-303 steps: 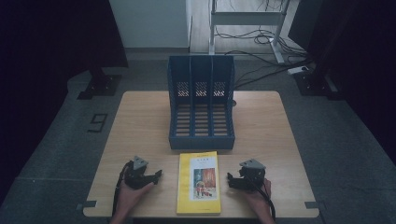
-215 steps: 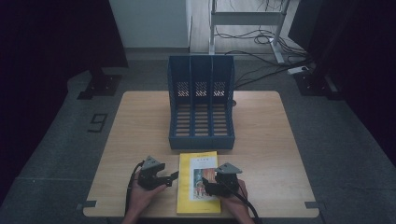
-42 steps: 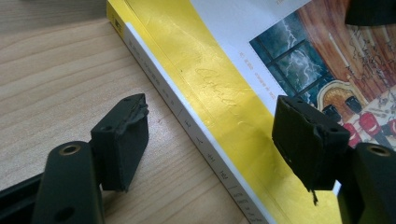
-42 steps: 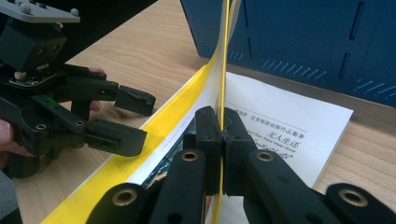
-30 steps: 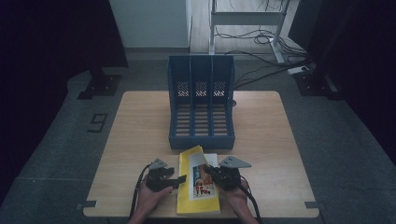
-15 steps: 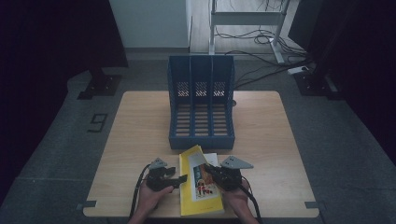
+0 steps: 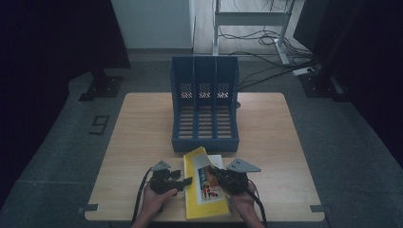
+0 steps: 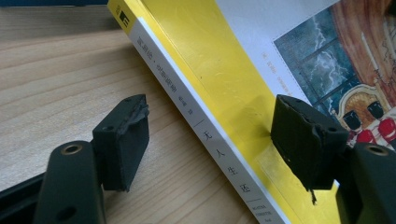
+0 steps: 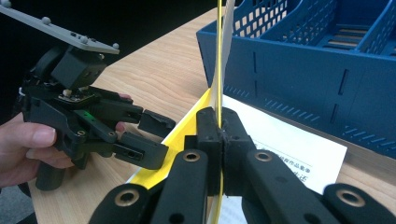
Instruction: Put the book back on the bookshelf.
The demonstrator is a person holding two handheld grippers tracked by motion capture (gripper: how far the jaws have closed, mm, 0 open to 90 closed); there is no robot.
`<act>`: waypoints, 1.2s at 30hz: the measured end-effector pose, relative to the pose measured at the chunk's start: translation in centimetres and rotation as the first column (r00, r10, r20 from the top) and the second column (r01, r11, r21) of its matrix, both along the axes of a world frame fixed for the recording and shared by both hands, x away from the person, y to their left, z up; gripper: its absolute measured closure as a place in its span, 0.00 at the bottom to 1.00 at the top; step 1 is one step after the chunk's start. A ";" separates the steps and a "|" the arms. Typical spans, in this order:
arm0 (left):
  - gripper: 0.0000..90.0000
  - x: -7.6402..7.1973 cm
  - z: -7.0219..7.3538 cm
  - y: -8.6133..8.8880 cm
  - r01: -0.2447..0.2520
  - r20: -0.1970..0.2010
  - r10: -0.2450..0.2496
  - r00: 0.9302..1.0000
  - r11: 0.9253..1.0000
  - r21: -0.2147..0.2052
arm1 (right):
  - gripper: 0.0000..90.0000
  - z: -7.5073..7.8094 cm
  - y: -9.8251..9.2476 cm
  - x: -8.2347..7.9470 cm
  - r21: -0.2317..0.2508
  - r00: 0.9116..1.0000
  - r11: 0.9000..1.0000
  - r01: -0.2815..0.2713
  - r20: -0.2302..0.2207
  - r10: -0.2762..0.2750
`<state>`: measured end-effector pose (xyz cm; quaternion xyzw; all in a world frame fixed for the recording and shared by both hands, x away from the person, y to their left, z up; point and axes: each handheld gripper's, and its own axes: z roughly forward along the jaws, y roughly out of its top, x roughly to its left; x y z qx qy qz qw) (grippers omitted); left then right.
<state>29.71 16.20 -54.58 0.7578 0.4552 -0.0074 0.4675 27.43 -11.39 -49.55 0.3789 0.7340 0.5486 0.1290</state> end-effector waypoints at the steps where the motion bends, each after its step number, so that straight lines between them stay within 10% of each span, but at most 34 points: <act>1: 0.31 0.0 0.0 -0.1 0.001 0.004 -0.001 1.000 1.000 0.001 | 0.98 0.1 0.0 -0.1 -0.002 1.000 1.000 -0.002 0.003 0.002; 36: 0.27 0.3 -0.2 -1.0 0.025 -0.045 -0.029 0.999 0.997 -0.075 | 0.98 0.4 0.2 -0.5 0.018 0.999 0.999 -0.037 0.029 0.037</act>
